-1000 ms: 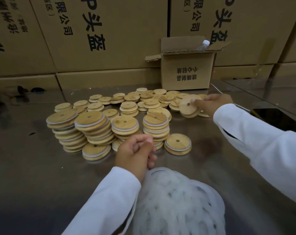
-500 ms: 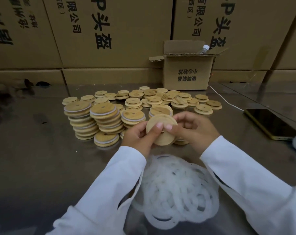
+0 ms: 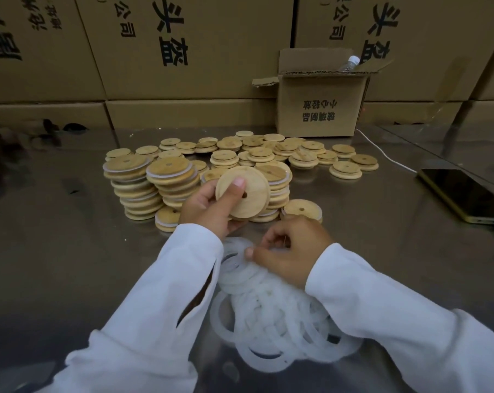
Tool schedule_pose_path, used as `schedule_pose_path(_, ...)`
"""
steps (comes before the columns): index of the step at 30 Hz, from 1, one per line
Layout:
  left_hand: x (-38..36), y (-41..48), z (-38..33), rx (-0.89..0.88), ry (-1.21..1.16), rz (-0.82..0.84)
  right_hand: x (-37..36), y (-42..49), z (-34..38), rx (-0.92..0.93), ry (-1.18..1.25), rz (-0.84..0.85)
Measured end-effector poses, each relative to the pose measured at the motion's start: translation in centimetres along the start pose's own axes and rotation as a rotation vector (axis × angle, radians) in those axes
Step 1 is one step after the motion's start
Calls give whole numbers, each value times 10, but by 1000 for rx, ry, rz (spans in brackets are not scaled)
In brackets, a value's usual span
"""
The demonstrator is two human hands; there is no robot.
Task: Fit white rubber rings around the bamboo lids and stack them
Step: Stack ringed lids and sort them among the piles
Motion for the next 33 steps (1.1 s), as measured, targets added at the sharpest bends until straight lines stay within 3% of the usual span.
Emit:
schedule_pose_path(11, -2, -3, -3, -49, -24, 10, 4, 6, -1, -116, 305, -119)
schedule_pose_path(14, -2, -2, -4, -55, -40, 13, 16, 5, -6, -136, 236, -135)
schedule_pose_path(19, -2, -2, -4, -49, -25, 6, 22, 1, -13, -187, 38, 40)
schedule_pose_path(27, -2, -2, -3, -48, 4, 1, 15, 2, -15, -168, -9, -7)
schedule_pose_path(33, -3, -3, -3, -50, -2, -9, 19, 2, -15, -74, 98, -129)
Point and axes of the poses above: each hand's wrist, its own y-axis towards the middle knuckle, its own x-axis out of the back of the hand, z = x × y, the point moved 2 cm from there along y, towards the middle knuckle, and after that the axes turned 14 degrees about x, right-handed, at the moved point
